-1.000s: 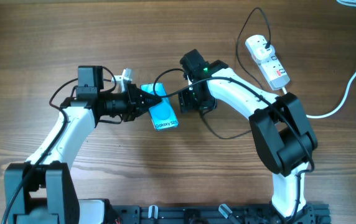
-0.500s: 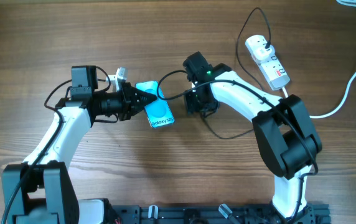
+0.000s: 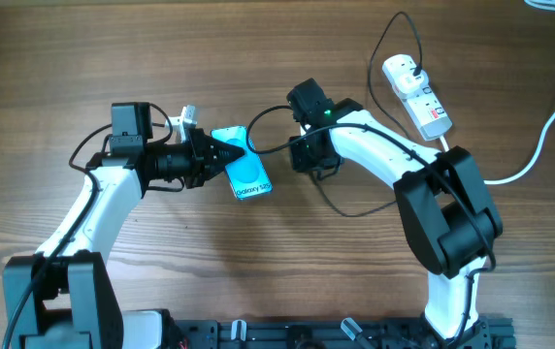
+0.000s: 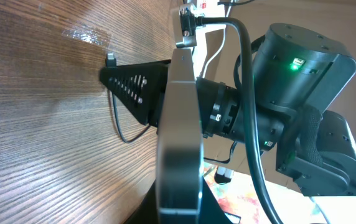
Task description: Plug charger to phone and switch on socket
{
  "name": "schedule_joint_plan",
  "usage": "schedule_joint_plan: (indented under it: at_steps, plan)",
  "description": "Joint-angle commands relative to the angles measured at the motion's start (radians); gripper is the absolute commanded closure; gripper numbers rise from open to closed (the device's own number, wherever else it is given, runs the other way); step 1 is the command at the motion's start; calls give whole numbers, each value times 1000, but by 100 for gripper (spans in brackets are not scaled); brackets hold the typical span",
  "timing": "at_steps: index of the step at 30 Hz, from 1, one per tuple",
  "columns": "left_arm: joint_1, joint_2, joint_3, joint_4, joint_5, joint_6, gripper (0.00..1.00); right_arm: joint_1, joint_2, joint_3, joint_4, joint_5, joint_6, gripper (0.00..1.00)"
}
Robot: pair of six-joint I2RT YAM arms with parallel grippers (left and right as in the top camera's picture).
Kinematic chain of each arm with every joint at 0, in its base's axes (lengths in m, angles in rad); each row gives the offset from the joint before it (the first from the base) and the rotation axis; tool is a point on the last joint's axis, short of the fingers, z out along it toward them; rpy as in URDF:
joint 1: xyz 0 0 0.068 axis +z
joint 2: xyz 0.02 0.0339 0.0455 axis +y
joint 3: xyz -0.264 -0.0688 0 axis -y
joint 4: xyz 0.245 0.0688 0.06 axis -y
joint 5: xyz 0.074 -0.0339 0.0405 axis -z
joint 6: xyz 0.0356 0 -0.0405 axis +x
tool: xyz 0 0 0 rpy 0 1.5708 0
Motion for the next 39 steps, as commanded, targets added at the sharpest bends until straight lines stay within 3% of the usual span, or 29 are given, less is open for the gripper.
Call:
schedule_joint_plan:
  at_steps: [1,18,34,39]
  plan:
    - [5,-4,11,3,46,-2,96,8,164,-95,-19,-2,1,79]
    - [5,-4,11,3,46,-2,96,8,164,-96,-37,79,56,91]
    - [5,-4,11,4,46,-2,96,34,166,-140,-16,155,135,87]
    - [5,-4,11,3,46,-2,96,37,167,-140,2,154,136,95]
